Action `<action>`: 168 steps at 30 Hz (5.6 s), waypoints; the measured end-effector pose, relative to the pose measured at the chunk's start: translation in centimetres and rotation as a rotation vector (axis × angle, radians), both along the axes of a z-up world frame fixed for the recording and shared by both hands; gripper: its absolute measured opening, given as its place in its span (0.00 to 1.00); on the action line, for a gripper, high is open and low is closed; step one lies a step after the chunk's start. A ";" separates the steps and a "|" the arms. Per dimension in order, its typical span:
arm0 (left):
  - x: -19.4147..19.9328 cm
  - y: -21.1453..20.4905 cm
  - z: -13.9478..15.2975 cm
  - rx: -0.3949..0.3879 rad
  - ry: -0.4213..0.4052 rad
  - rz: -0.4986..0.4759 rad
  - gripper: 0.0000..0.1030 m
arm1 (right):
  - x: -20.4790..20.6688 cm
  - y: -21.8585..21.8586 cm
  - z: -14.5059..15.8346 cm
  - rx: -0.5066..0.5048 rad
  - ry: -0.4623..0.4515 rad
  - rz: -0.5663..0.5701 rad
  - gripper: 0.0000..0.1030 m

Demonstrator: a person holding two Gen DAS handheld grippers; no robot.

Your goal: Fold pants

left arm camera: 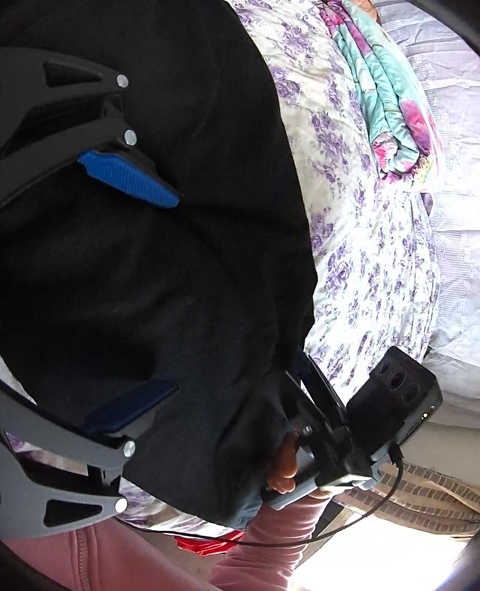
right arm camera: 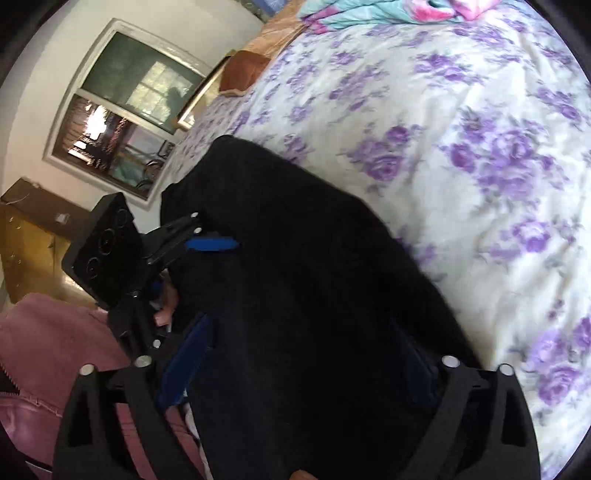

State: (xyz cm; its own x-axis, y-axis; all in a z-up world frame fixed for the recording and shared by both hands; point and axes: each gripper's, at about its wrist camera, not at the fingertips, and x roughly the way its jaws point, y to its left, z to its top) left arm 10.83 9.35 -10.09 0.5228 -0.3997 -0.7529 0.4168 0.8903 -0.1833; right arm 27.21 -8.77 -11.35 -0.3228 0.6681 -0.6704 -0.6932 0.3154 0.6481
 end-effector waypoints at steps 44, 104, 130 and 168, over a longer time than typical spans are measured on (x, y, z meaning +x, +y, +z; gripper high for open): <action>0.2 -7.0 4.5 -0.155 -0.095 -0.108 0.92 | -18.0 -29.0 6.1 0.038 -0.579 -1.188 0.89; 0.7 -21.5 -0.7 -0.057 0.076 -0.171 0.96 | -22.9 -44.2 -2.0 -0.033 -0.369 -1.685 0.34; 0.2 -16.5 3.4 -0.083 -0.024 -0.069 0.96 | -23.5 -37.3 7.3 -0.250 -0.778 -1.604 0.19; -2.8 -1.4 4.4 -0.183 -0.129 0.156 0.96 | -17.3 -15.0 -1.3 -0.054 -0.434 -1.005 0.53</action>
State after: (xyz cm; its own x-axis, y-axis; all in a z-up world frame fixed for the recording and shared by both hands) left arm 8.02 7.96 -5.71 0.6759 -0.4298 -0.5987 0.3073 0.9027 -0.3011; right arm 9.88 -23.76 -12.66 0.6236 0.4606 -0.6317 -0.2700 0.8852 0.3789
